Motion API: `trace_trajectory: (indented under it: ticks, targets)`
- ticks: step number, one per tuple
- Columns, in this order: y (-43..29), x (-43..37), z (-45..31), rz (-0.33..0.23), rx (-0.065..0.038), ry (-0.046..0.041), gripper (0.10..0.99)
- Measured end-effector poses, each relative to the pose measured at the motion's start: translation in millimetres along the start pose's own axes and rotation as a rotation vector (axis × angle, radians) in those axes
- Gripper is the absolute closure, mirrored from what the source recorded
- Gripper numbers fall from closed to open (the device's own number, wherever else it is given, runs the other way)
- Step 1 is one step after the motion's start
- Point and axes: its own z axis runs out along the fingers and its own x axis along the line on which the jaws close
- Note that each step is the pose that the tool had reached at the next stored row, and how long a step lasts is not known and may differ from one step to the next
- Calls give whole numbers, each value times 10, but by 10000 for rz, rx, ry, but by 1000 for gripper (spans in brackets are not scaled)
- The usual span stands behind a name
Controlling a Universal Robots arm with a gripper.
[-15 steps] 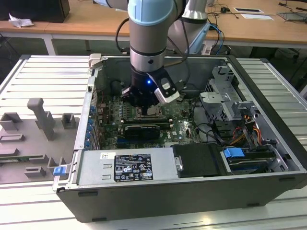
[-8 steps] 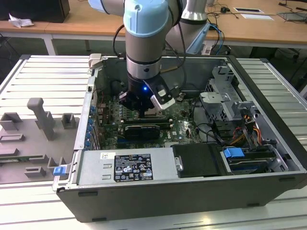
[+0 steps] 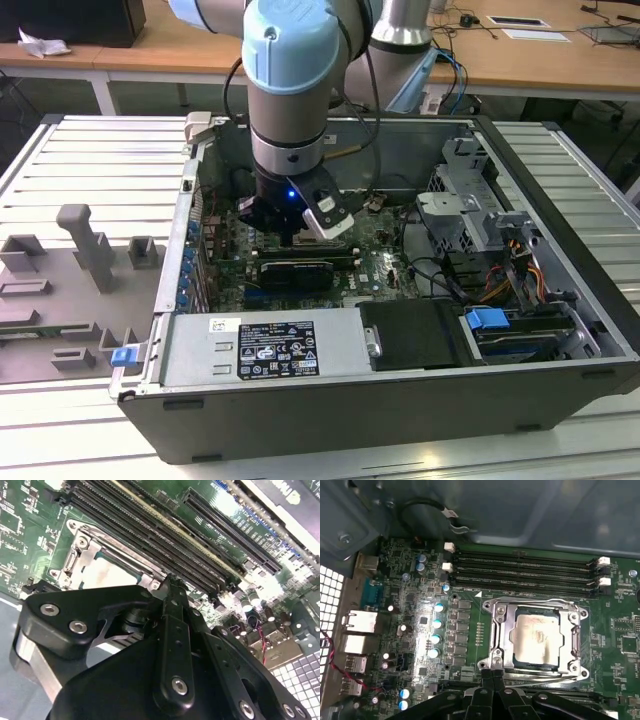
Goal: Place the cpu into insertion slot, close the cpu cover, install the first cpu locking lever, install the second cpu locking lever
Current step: 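Install the second cpu locking lever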
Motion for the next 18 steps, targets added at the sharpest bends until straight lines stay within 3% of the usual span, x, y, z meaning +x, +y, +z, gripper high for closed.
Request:
trace_trajectory:
  ticks: [2, 7, 18]
  targets:
    - [-27, 11, 25, -5, -198, -16, 980]
    - [-40, 23, 75, -7, -474, -40, 980]
    - [-67, 51, 190, -66, -983, -74, 980]
